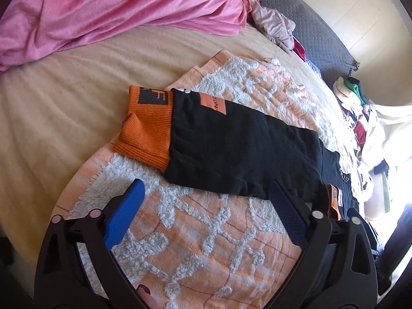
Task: Fold small clothes
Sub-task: 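Close the left tool on the orange cuff and lift it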
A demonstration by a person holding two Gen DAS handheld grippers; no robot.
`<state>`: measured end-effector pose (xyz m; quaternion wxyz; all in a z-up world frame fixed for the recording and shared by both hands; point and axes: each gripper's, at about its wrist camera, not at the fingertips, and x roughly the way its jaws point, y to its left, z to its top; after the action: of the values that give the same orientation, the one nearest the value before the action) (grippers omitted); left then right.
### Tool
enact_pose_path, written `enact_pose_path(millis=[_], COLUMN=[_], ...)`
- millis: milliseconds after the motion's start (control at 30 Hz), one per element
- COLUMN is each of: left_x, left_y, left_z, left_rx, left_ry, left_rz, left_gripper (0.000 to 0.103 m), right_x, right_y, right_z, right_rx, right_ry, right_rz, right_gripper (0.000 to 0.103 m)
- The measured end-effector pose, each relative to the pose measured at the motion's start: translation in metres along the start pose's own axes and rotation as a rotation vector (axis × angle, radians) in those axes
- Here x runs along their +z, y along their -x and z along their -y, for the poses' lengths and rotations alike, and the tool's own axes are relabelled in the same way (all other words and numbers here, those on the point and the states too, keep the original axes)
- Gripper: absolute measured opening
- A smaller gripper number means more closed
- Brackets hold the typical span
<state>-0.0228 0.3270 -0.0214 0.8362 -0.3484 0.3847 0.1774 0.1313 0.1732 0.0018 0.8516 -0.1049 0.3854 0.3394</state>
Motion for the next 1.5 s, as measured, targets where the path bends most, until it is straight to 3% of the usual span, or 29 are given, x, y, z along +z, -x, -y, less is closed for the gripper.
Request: enact_pose_path(millis=[200, 333, 500, 567, 600, 633, 700, 833, 1167, 1400, 1500], left_x=[0.001, 0.006, 0.017, 0.026, 0.031, 0.034, 0.037, 0.032, 0.021, 0.006, 0.001], left_y=[-0.009, -0.012, -0.021, -0.027, -0.030, -0.032, -0.035, -0.029, 0.009, 0.025, 0.019], left_z=[-0.016, -0.025, -0.025, -0.023, -0.023, -0.023, -0.024, -0.016, 0.024, 0.077, 0.091], left_rx=[0.002, 0.017, 0.073, 0.118, 0.137, 0.135, 0.105, 0.051, -0.079, -0.132, -0.145], left_ry=[0.093, 0.144, 0.194, 0.211, 0.228, 0.240, 0.253, 0.223, 0.117, -0.059, -0.107], left_rz=[0.015, 0.038, 0.068, 0.072, 0.076, 0.080, 0.106, 0.142, 0.234, 0.288, 0.272], left_gripper=[0.072, 0.058, 0.053, 0.042, 0.029, 0.023, 0.019, 0.010, 0.003, 0.003, 0.003], right_x=[-0.008, -0.010, -0.008, -0.006, -0.004, -0.004, -0.002, -0.005, -0.021, -0.036, -0.042], right_y=[-0.010, -0.017, -0.022, -0.023, -0.023, -0.023, -0.023, -0.025, -0.013, 0.006, 0.015], right_z=[0.005, 0.008, 0.006, 0.005, 0.004, 0.005, 0.006, 0.012, 0.044, 0.068, 0.081], right_rx=[-0.006, -0.003, -0.002, -0.004, -0.002, -0.003, -0.007, -0.015, -0.058, -0.126, -0.136], right_ry=[0.001, -0.005, -0.002, 0.002, 0.002, 0.002, -0.009, -0.032, -0.155, -0.210, -0.250], right_rz=[-0.026, -0.041, -0.053, -0.053, -0.050, -0.046, -0.037, -0.042, -0.005, 0.018, 0.026], right_gripper=[0.098, 0.098, 0.098, 0.098, 0.098, 0.098, 0.098, 0.098, 0.098, 0.098, 0.098])
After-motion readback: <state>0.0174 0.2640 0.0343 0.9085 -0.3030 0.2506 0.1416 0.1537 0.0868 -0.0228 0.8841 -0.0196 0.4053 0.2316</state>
